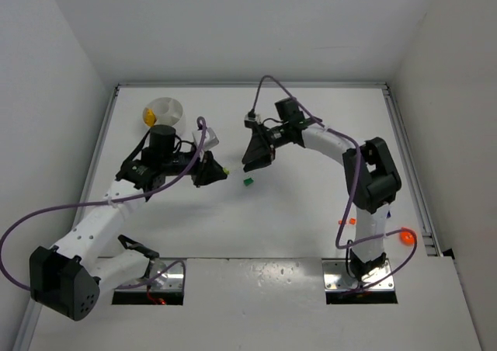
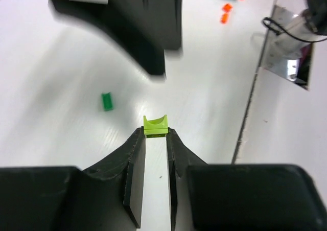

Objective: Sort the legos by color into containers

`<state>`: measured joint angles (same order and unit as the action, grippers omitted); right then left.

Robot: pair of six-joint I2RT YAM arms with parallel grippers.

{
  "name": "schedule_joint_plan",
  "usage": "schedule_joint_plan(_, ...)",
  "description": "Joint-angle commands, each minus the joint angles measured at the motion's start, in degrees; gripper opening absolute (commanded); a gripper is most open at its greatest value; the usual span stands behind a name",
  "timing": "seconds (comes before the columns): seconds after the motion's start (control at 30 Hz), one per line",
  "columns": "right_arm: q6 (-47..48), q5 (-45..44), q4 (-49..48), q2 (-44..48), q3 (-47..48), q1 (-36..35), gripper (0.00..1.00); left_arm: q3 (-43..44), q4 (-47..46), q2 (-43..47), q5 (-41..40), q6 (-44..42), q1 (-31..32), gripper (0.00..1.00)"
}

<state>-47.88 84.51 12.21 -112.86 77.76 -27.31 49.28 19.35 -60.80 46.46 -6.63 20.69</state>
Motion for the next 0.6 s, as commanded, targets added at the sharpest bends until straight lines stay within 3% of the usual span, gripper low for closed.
schedule_joint_plan(0.0, 5.21, -2.39, 0.69, 1.94, 0.37, 8.2, 0.51, -0.58, 3.39, 1.64, -4.96, -1.53, -2.23, 0.07)
schedule_joint_plan(0.03, 9.25, -4.42, 4.19, 1.94, 1.94, 9.8, 0.51, -0.59, 4.28, 2.17, -5.67, -1.54, -2.84, 0.07)
schedule_joint_plan(0.07, 14.77, -10.71, 16.84, 1.94, 4.4, 11.21, 0.54, -0.59, 5.94, 2.17, -6.28, -2.24, -4.24, 0.07)
schedule_joint_plan(0.1, 27.1, -15.64, 24.37, 2.46, 7.64, 12.44, 0.56, -0.59, 6.57, 2.17, -7.07, -2.24, -5.04, 0.06)
schedule_joint_plan(0.13, 32.01, -21.09, 30.97, 2.47, 14.81, 13.76, 0.56, -0.59, 7.1, 2.17, -7.6, -2.24, -5.91, 0.06)
schedule_joint_plan(0.17, 35.45, -30.97, 38.95, 3.08, 17.93, 13.77, 0.56, -0.06, 7.1, 1.56, -8.13, -2.24, -7.84, 0.06)
schedule_joint_plan(0.3, 41.18, -45.46, 43.33, 5.98, 21.38, 14.48, 0.56, 3.54, 8.16, -3.0, -13.91, -1.63, -13.12, 0.04)
schedule_joint_plan(0.57, 43.31, -66.56, 36.41, 18.27, 6.12, 14.48, 0.55, 14.87, 6.92, -14.6, -31.06, 1.88, -21.12, 0.03)
